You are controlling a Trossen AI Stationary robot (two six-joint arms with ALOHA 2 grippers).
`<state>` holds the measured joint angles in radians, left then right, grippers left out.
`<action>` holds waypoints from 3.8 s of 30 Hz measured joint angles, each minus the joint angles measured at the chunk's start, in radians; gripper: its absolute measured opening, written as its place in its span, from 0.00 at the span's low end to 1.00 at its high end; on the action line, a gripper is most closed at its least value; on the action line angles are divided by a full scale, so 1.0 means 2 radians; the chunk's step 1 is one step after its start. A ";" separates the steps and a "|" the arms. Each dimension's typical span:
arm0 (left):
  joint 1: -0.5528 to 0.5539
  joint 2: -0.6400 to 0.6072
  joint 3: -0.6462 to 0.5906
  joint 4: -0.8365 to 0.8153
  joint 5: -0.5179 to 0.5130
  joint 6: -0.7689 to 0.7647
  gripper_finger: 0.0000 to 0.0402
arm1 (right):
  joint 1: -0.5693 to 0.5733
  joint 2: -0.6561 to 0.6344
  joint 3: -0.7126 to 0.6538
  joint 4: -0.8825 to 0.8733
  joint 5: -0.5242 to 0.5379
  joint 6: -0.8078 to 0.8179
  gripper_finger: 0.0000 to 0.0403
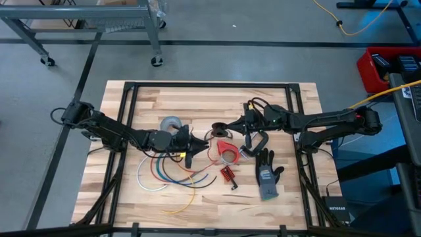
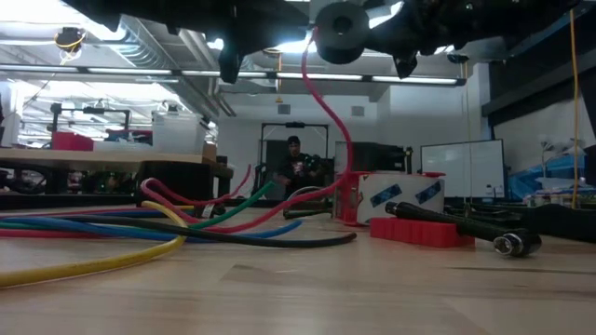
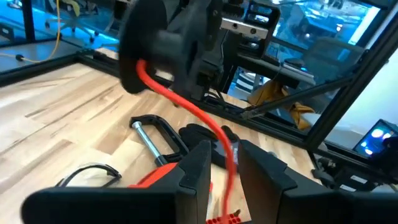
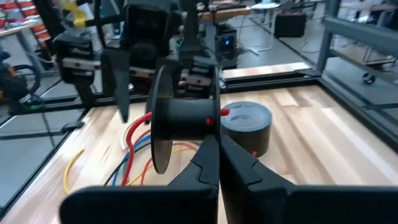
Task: Coil cords
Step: Coil the red wire onto the spool
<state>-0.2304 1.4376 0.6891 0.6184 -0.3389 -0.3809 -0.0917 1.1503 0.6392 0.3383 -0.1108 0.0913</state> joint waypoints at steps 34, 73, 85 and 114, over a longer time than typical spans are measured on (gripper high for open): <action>-0.001 0.000 0.000 0.016 -0.025 0.049 0.18 | 0.000 0.000 0.000 0.191 0.077 0.001 0.00; -0.002 -0.016 0.001 0.081 -0.025 0.196 0.18 | 0.000 -0.158 0.001 0.326 -0.216 0.279 0.00; -0.001 -0.015 0.000 0.071 -0.025 0.195 0.18 | 0.000 -0.142 0.000 0.086 -0.010 0.111 0.00; 0.041 0.018 0.000 0.036 -0.031 0.075 0.18 | 0.000 0.052 0.003 0.278 0.033 0.066 0.00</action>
<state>-0.1478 1.4740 0.6892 0.6906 -0.4001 -0.2313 -0.0921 1.2538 0.6450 0.8936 -0.0441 0.2226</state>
